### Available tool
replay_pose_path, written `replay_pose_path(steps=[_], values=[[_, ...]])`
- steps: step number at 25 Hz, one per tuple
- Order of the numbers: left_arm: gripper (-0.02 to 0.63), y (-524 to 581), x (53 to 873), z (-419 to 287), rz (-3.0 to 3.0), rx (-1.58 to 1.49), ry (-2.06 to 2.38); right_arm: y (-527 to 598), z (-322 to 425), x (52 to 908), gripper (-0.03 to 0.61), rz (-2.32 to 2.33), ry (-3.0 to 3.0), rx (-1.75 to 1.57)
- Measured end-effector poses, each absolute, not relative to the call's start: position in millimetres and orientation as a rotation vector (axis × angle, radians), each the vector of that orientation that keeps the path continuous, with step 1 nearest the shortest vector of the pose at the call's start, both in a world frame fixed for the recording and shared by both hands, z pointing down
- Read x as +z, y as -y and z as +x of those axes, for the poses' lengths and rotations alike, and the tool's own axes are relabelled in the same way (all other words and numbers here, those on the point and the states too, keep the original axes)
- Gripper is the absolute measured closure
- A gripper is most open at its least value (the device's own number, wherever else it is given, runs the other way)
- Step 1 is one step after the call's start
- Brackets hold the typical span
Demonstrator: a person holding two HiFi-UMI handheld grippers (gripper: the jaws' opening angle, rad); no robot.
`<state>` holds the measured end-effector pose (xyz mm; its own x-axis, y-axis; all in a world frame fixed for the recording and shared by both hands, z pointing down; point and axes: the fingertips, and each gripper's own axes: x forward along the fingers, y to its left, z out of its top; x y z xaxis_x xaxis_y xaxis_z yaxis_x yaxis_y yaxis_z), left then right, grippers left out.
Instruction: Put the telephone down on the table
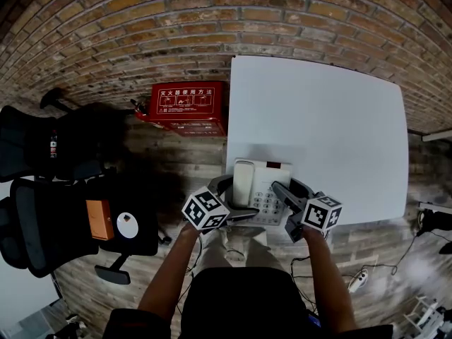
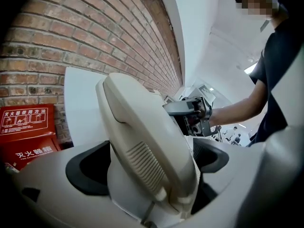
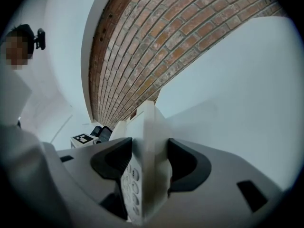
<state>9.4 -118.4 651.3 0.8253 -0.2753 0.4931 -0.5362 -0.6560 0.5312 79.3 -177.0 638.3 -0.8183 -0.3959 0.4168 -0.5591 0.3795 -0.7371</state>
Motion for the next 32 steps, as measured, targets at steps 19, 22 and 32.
replay_pose_path(steps=[19, 22, 32], values=[[0.083, 119.0, 623.2, -16.7, 2.319, 0.448, 0.646, 182.4, 76.6, 646.8, 0.337, 0.865, 2.424, 1.448], [0.084, 122.4, 609.1, -20.6, 2.363, 0.484, 0.664, 183.2, 76.4, 646.6, 0.337, 0.859, 2.423, 1.45], [0.166, 123.2, 596.2, -16.1, 2.477, 0.836, 0.644, 181.8, 78.1, 648.9, 0.337, 0.864, 2.412, 1.451]])
